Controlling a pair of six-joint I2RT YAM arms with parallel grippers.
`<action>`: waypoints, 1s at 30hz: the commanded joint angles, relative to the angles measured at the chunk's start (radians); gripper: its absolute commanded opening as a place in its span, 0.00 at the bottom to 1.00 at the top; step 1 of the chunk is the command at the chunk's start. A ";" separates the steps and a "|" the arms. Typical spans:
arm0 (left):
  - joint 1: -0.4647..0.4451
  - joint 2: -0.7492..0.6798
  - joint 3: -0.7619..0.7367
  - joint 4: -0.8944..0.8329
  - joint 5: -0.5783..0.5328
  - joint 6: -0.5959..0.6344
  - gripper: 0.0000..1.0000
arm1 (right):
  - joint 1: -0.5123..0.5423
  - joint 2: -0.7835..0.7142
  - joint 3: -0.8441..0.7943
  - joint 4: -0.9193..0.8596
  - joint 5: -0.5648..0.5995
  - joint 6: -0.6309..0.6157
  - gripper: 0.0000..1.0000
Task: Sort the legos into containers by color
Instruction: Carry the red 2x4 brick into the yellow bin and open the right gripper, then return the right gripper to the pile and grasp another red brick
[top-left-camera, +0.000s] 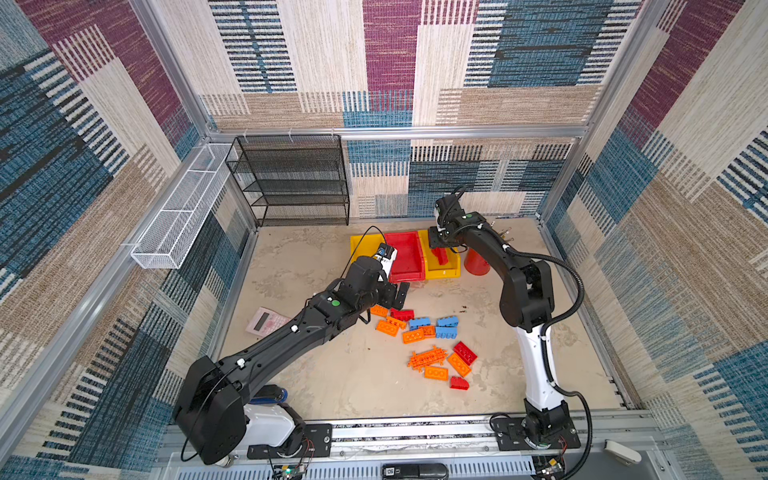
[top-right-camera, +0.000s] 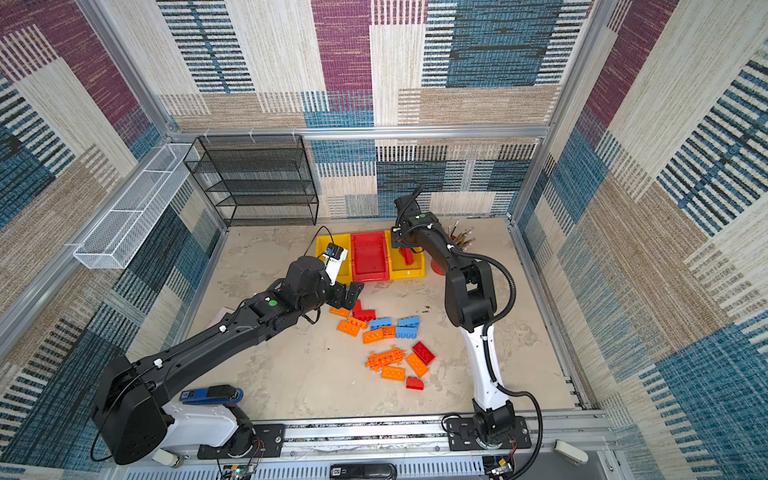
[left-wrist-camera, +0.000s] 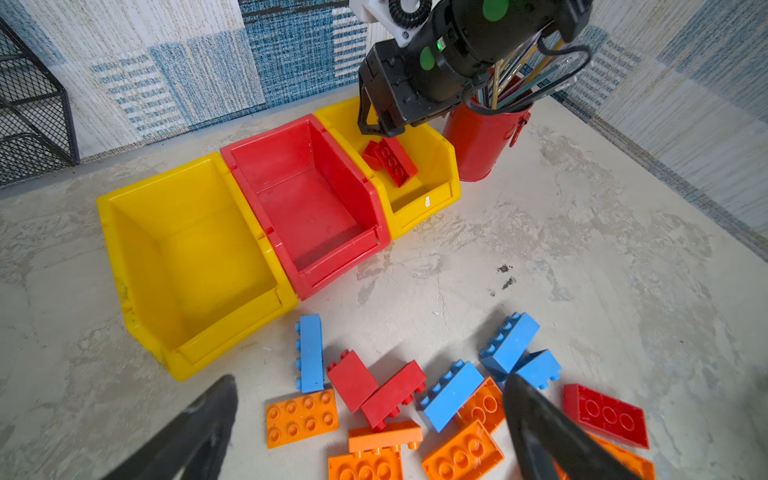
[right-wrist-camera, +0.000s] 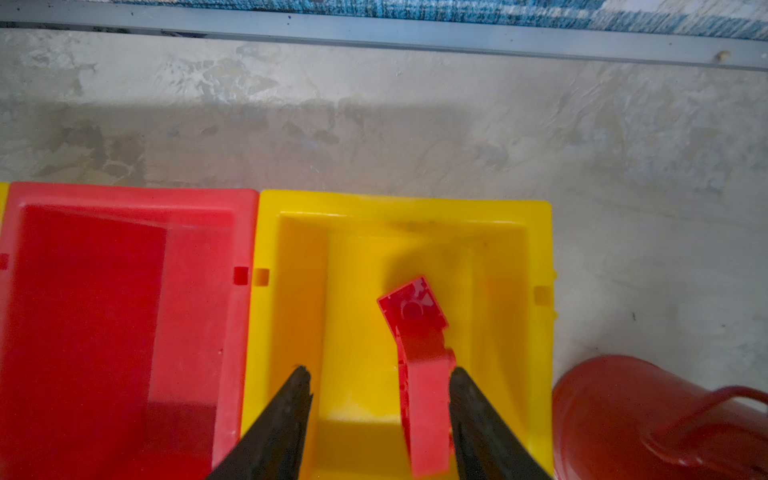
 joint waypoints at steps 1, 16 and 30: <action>0.006 -0.012 -0.002 -0.007 0.022 0.006 1.00 | 0.006 -0.073 -0.042 -0.019 -0.033 -0.005 0.56; -0.002 -0.442 -0.348 -0.150 -0.009 -0.269 1.00 | 0.286 -0.417 -0.649 0.164 -0.160 0.138 0.57; -0.004 -0.705 -0.444 -0.290 -0.044 -0.377 1.00 | 0.407 -0.314 -0.647 0.210 -0.144 0.225 0.57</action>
